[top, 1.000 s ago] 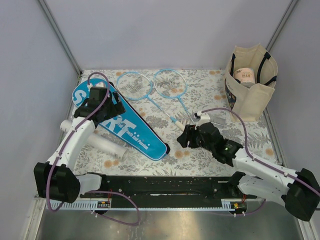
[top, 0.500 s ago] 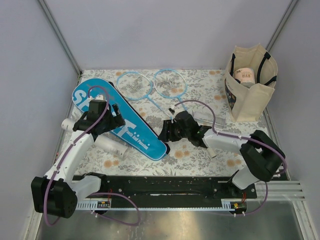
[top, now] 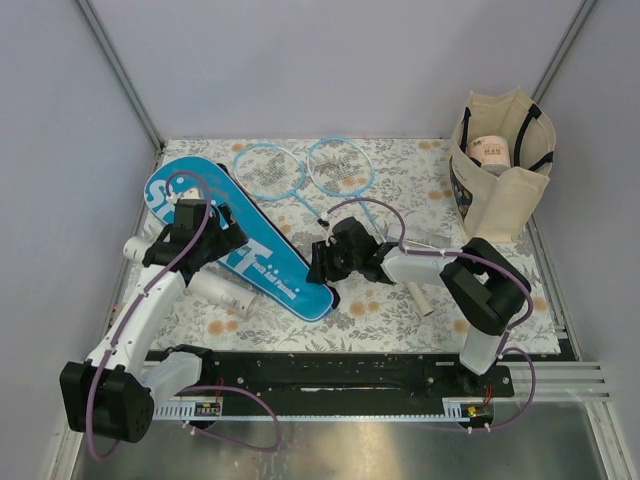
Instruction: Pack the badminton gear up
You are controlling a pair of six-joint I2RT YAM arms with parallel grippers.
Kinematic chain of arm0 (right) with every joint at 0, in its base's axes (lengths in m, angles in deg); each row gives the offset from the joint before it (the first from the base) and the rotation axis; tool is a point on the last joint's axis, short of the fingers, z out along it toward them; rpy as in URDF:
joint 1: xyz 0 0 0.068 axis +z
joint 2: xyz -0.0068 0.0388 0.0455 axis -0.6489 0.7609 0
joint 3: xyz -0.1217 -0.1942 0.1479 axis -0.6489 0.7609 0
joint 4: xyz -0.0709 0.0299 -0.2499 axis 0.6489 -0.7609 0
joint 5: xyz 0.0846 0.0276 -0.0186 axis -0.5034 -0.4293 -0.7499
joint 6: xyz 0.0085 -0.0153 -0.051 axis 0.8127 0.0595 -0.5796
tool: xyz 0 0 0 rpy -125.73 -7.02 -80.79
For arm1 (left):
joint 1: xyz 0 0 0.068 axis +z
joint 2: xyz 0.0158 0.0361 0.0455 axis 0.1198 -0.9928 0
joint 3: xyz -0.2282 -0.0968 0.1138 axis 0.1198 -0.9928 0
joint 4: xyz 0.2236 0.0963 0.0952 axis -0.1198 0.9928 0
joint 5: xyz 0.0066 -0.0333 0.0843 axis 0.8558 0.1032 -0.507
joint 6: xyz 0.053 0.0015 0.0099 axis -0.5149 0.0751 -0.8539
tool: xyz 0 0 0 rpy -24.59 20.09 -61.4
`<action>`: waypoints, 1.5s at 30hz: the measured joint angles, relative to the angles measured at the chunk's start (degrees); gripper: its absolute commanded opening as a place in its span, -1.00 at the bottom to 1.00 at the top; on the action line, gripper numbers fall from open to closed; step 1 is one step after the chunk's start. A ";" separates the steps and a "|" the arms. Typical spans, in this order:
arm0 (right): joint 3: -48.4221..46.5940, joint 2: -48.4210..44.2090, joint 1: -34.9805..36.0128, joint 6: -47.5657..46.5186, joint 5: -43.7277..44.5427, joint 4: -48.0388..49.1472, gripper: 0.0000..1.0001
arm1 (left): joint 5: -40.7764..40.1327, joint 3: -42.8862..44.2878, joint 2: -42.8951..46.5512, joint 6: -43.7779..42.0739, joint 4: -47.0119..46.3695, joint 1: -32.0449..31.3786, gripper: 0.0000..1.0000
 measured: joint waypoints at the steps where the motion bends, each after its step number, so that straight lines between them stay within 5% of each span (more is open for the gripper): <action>1: 0.00 0.50 0.00 -0.02 -0.87 -0.02 -0.06 | 0.52 0.00 -0.55 0.13 -0.17 0.00 0.81; 7: 0.48 0.94 0.00 0.68 -2.71 1.40 -0.46 | 4.33 -0.07 -5.86 1.18 -1.01 0.00 0.79; 15: 1.20 0.94 0.00 1.27 -3.69 2.64 0.06 | 9.11 0.02 -11.43 1.29 -2.10 -0.04 0.77; 23: -2.32 2.93 0.00 0.11 -3.63 2.51 0.04 | 8.35 0.68 -12.76 1.29 -1.64 -0.04 0.79; 27: -4.37 6.62 0.00 -0.17 -4.28 3.50 -0.16 | 7.98 0.68 -13.29 1.29 -1.20 -0.04 0.79; 30: -4.42 8.17 0.00 -0.42 -4.44 3.63 -0.68 | 7.23 0.70 -13.55 1.44 -1.22 -0.07 0.79; 34: -4.42 8.09 0.00 -0.33 -4.59 3.85 -0.98 | 4.90 1.73 -15.56 2.12 -0.72 -0.07 0.79; 45: -3.52 0.63 0.33 -0.63 -2.01 2.51 -1.00 | -0.85 10.86 -24.28 6.19 -1.29 -1.44 0.74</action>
